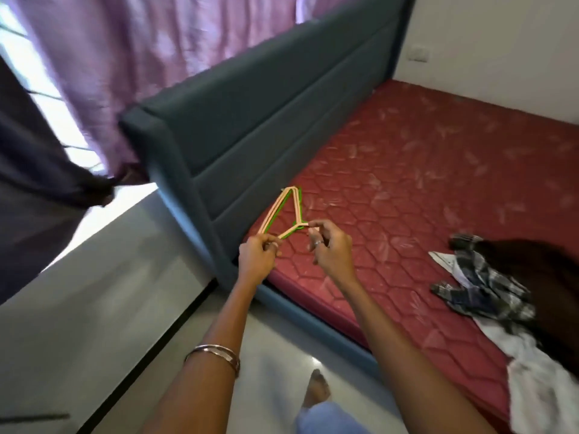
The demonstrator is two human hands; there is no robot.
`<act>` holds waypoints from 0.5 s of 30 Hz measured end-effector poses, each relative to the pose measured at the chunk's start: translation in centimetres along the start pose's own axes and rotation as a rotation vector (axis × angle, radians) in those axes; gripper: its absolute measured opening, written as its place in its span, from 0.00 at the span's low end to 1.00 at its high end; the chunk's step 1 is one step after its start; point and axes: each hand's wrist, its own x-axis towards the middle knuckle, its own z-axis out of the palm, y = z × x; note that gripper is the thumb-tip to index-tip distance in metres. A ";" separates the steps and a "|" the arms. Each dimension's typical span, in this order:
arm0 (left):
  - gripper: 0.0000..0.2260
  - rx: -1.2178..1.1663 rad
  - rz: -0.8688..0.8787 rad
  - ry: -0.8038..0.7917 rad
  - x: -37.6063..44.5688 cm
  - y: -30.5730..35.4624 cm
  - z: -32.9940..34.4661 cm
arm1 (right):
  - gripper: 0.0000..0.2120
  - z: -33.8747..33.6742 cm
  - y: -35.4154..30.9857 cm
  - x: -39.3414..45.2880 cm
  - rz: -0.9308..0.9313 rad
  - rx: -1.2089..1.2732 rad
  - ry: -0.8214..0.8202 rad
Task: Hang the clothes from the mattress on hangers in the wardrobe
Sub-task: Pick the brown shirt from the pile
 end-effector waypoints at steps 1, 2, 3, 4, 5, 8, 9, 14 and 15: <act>0.11 0.023 0.009 -0.049 1.4 0.3 2.6 | 0.05 -1.7 1.9 0.8 0.034 -0.029 0.026; 0.11 0.041 0.022 -0.086 2.2 0.5 4.7 | 0.05 -3.0 3.5 1.2 0.055 -0.053 0.045; 0.12 0.049 0.032 -0.131 3.3 0.6 7.1 | 0.06 -4.7 5.1 1.7 0.083 -0.081 0.065; 0.13 0.064 0.029 -0.170 4.1 0.6 9.0 | 0.06 -5.8 6.8 2.1 0.107 -0.100 0.073; 0.13 0.072 0.033 -0.230 5.3 1.0 11.6 | 0.06 -7.5 8.5 2.7 0.151 -0.114 0.101; 0.13 0.105 0.032 -0.362 6.9 1.6 16.8 | 0.06 -11.2 12.8 3.0 0.267 -0.149 0.181; 0.12 0.130 0.044 -0.416 7.4 1.9 18.6 | 0.05 -12.5 13.8 3.1 0.315 -0.157 0.223; 0.15 0.248 -0.036 -0.701 10.6 2.2 26.8 | 0.04 -17.8 19.6 2.9 0.548 -0.177 0.378; 0.15 0.298 -0.037 -0.756 11.3 2.1 28.0 | 0.04 -18.6 20.5 2.9 0.613 -0.202 0.401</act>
